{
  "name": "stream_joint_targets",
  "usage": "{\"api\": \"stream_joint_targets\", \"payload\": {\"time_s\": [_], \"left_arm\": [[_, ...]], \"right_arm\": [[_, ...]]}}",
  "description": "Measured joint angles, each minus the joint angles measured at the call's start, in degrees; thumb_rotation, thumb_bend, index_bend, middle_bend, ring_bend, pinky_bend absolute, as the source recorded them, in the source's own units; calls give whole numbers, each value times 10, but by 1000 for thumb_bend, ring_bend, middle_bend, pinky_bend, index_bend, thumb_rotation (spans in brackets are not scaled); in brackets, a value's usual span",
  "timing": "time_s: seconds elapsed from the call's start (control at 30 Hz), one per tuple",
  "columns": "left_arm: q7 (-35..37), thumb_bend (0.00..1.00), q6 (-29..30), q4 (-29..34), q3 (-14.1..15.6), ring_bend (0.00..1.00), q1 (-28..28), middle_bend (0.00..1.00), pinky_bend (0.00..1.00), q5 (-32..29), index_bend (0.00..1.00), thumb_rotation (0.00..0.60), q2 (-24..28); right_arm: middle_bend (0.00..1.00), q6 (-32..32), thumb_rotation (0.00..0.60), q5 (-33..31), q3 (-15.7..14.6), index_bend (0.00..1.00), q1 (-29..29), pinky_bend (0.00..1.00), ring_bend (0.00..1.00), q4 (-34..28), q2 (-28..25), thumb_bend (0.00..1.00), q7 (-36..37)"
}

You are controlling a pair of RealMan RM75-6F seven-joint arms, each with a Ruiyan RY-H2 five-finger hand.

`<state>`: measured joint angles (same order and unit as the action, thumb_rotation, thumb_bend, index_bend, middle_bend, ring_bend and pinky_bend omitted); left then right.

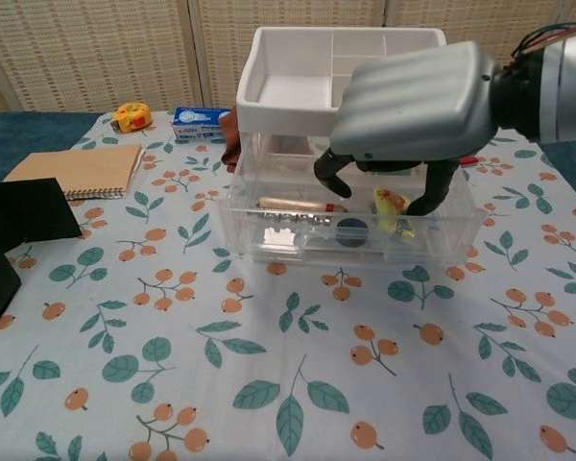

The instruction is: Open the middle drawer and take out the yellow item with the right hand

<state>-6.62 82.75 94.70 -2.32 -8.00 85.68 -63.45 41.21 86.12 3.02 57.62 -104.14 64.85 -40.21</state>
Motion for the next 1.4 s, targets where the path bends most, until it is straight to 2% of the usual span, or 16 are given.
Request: {"api": "stream_joint_targets", "payload": {"time_s": [0.27, 0.4, 0.63, 1.07, 1.27, 1.4], "left_arm": [[0, 223, 1, 1, -1, 55, 0, 30, 132, 0, 31, 600, 1], [0, 223, 0, 1, 0, 55, 0, 30, 132, 0, 31, 600, 2], [0, 223, -1, 0, 0, 55, -1, 30, 132, 0, 31, 600, 1], [0, 223, -2, -1, 1, 55, -2, 30, 132, 0, 31, 600, 0], [-2, 223, -4, 1, -1, 55, -4, 30, 132, 0, 31, 600, 1], [-3, 223, -5, 4, -3, 55, -7, 30, 132, 2, 31, 600, 1]], "right_arm": [[867, -2, 600, -8, 3, 418, 0, 1000, 1000, 6, 10, 29, -7], [867, -3, 600, -8, 2, 439, 0, 1000, 1000, 9, 12, 110, -7], [868, -1, 600, -4, 1, 532, -1, 1000, 1000, 13, 14, 253, 1], [880, 13, 600, 13, 3, 653, -6, 1000, 1000, 18, 16, 429, 26], [886, 52, 600, 24, 13, 670, -18, 1000, 1000, 15, 12, 482, 44], [890, 104, 600, 37, 22, 670, -38, 1000, 1000, 7, 1, 493, 60]]}}
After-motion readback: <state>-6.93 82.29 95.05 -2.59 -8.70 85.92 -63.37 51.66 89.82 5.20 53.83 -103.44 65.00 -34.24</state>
